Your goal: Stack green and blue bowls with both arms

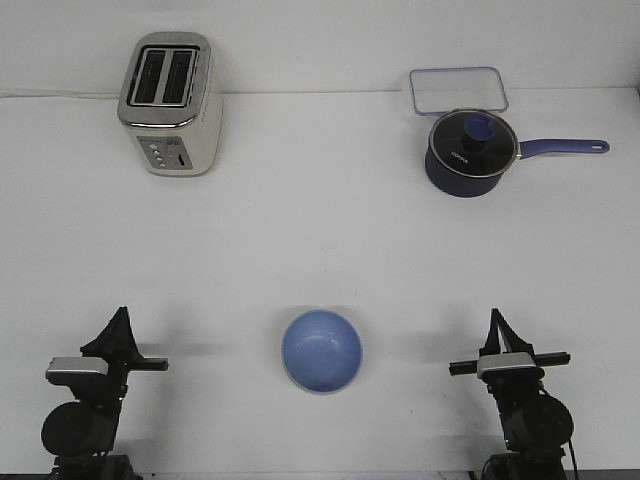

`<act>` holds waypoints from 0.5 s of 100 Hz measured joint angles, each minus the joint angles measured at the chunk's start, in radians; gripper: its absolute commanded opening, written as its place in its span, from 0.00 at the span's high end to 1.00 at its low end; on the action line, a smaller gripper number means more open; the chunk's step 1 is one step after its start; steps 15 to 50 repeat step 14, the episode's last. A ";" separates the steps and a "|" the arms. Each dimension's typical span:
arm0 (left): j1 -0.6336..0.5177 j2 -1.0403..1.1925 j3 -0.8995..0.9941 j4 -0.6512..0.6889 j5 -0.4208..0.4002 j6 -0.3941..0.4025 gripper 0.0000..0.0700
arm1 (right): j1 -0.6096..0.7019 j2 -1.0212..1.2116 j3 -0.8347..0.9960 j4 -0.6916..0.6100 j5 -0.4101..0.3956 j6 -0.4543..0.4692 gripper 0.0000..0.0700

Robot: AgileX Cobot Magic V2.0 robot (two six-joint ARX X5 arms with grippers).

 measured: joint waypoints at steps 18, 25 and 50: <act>0.000 0.000 0.000 0.000 0.000 0.000 0.98 | 0.000 0.000 0.000 0.000 0.000 0.000 1.00; 0.000 0.000 0.000 0.000 0.000 0.000 0.98 | 0.000 0.000 0.000 0.000 0.000 0.000 1.00; 0.000 0.000 0.000 0.000 0.000 0.000 0.98 | 0.000 0.000 0.000 0.000 0.000 0.000 1.00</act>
